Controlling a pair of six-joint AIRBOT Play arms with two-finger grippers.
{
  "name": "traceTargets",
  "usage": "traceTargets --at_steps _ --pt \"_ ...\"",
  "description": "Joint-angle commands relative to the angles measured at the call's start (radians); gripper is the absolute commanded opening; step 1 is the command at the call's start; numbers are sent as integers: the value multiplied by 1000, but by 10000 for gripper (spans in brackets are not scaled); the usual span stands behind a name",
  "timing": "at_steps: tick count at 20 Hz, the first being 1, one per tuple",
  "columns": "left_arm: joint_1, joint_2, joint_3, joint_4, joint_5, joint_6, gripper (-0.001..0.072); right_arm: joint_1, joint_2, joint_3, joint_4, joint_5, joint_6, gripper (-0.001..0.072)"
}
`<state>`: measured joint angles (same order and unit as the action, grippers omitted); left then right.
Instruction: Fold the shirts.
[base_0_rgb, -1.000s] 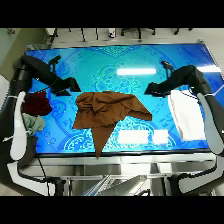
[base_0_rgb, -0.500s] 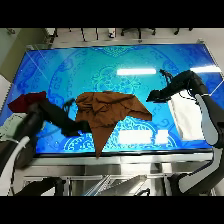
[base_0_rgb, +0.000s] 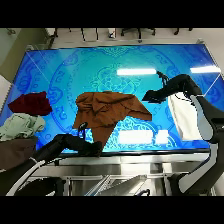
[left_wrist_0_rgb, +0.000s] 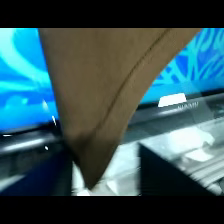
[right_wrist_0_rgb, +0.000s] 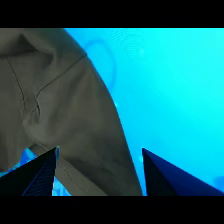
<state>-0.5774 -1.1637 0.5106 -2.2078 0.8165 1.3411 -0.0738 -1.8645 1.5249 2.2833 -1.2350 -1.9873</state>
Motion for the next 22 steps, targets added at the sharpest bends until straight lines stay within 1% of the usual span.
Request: traceTargets --at_steps 1,2,3,6,8,10,12,14,16,19,22 --pt "-24 -108 82 -7 -25 86 18 1 -10 0 22 12 -5 580" --pt "-15 -130 115 4 12 102 18 1 -16 0 22 11 -4 580" --pt "0 -143 149 47 64 101 17 2 -23 0 23 4 -4 580" --pt "81 -120 212 213 216 96 17 14 -35 0 23 -6 -18 580" --pt "186 -61 208 278 270 93 17 34 -36 0 25 -6 -34 580" --pt "323 6 179 329 314 99 17 60 -36 0 25 5 -57 580" --pt "464 56 138 323 338 157 17 94 -36 0 25 29 -62 580" --pt "568 82 109 323 354 208 17 132 -38 0 25 64 -71 580" --pt "653 97 92 323 348 238 17 162 -38 0 25 93 -71 580" --pt "737 117 90 323 326 267 17 196 -45 0 26 89 -69 579" --pt "764 122 90 323 318 295 17 235 -75 -1 26 -4 -62 579"
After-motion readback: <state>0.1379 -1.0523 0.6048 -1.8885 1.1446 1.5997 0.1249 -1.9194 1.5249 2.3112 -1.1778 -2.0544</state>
